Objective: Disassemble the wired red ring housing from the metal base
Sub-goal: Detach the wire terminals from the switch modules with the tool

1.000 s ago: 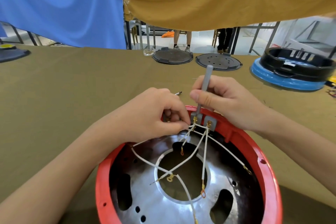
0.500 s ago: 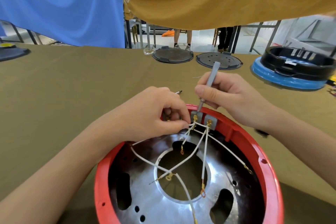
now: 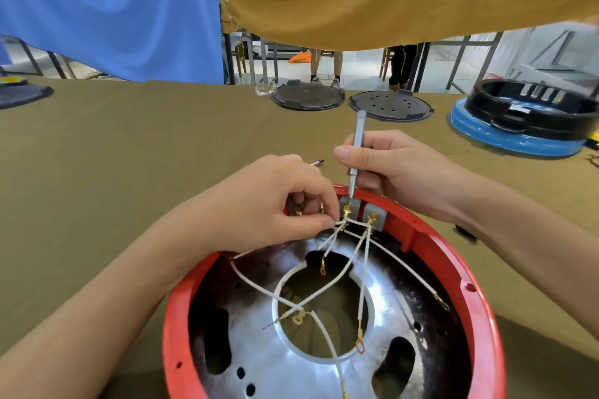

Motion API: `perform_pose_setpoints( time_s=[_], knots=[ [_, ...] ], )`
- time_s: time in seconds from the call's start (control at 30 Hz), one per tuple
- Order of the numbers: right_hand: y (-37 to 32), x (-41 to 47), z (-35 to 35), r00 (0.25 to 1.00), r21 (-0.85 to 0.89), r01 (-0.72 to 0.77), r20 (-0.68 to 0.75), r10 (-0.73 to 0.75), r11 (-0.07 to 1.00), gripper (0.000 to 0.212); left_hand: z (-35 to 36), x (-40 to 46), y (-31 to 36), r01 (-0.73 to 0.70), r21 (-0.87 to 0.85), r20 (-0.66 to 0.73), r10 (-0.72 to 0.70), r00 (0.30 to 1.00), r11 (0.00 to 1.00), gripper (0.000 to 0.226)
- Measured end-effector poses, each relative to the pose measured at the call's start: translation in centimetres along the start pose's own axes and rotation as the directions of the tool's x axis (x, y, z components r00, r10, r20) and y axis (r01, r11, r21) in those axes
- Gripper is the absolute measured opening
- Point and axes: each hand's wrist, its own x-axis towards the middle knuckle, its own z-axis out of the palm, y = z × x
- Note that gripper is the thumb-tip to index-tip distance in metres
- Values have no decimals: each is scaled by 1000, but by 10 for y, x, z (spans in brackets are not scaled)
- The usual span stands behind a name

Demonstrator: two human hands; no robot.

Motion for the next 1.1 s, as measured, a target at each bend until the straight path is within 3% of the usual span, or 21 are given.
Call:
perform_pose_setpoints(
  time_s=[0.13,0.23,0.33,0.4,0.6,1.1],
  knots=[
    [2,-1,0,998,114,-55,5,55,992,24,0,1,-1,-5,6,-4,5,1000,1000,8],
    [-6,-7,-4,995,-130,93,-17,-96,987,25,1,0,0,-12,16,-15,12,1000,1000,6],
    [-12,-16,-3,955,-425,288,66,-288,858,21,1,1,2,-20,34,-14,20,1000,999,6],
    [-11,-20,2,932,-497,345,78,-355,796,18,1,2,2,-34,58,-13,35,999,998,5],
    [-14,-21,3,906,-487,369,0,-423,791,22,0,2,4,-39,69,-3,39,999,997,6],
    [-8,-24,8,899,-433,386,-22,-438,815,19,-1,1,4,-36,70,-2,36,999,997,3]
  ],
)
